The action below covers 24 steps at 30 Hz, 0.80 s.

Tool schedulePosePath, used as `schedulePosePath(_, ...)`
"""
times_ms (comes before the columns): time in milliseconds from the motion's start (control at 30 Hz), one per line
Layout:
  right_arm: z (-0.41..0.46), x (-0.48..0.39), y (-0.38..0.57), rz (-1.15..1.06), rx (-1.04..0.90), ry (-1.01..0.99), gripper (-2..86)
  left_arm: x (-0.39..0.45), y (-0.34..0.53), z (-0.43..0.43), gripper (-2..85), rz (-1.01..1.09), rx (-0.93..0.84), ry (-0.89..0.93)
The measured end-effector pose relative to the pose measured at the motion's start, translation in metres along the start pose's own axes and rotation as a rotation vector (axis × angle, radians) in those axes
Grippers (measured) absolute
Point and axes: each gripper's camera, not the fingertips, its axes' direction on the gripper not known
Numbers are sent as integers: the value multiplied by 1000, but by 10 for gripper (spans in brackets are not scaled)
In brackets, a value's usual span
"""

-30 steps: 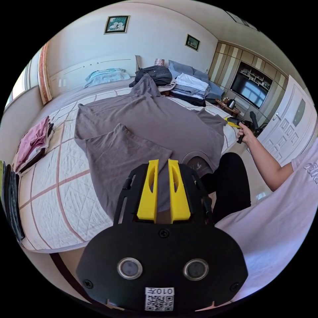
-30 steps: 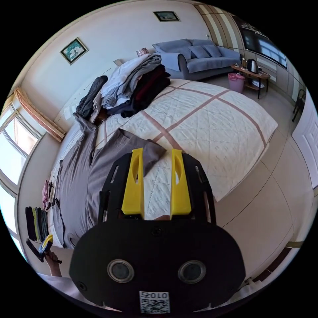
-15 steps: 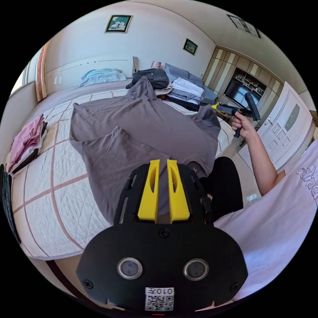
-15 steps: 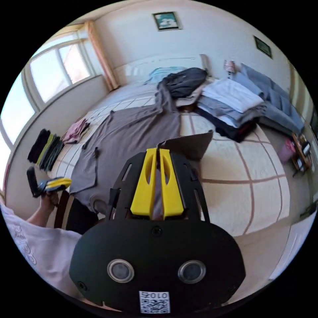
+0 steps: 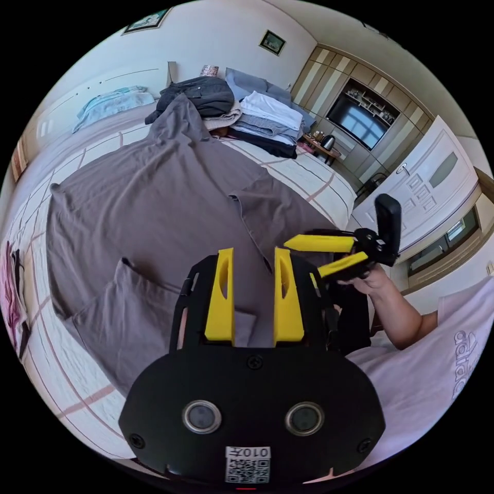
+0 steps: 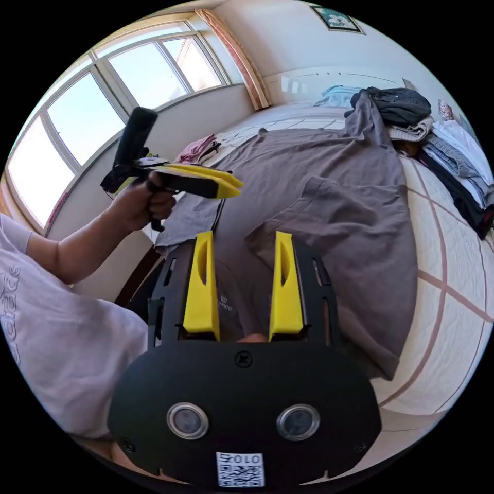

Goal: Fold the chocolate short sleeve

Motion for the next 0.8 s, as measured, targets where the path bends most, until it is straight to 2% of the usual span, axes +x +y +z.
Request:
schedulePosePath(100,-43,21,35,163,91,204,95,-5,-49,25,116,21,-9,-41)
schedulePosePath(200,-54,34,52,205,38,332,84,-9,-87,57,122,30,-34,-47)
schedulePosePath(333,-52,29,56,166,31,273,75,-3,-121,93,129,36,-78,-61)
schedulePosePath(433,-36,33,64,211,-72,328,69,-7,-131,102,134,-20,-64,-45)
schedulePosePath(500,-42,34,74,247,-1,293,60,-7,-134,102,134,-20,-40,-49)
schedulePosePath(633,-51,29,78,284,24,256,56,10,-148,135,128,132,-241,-68)
schedulePosePath(700,-64,19,69,308,8,239,61,21,-145,146,122,195,-253,-138)
schedulePosePath(800,-79,-3,54,278,43,343,65,34,-140,151,110,235,-203,-195)
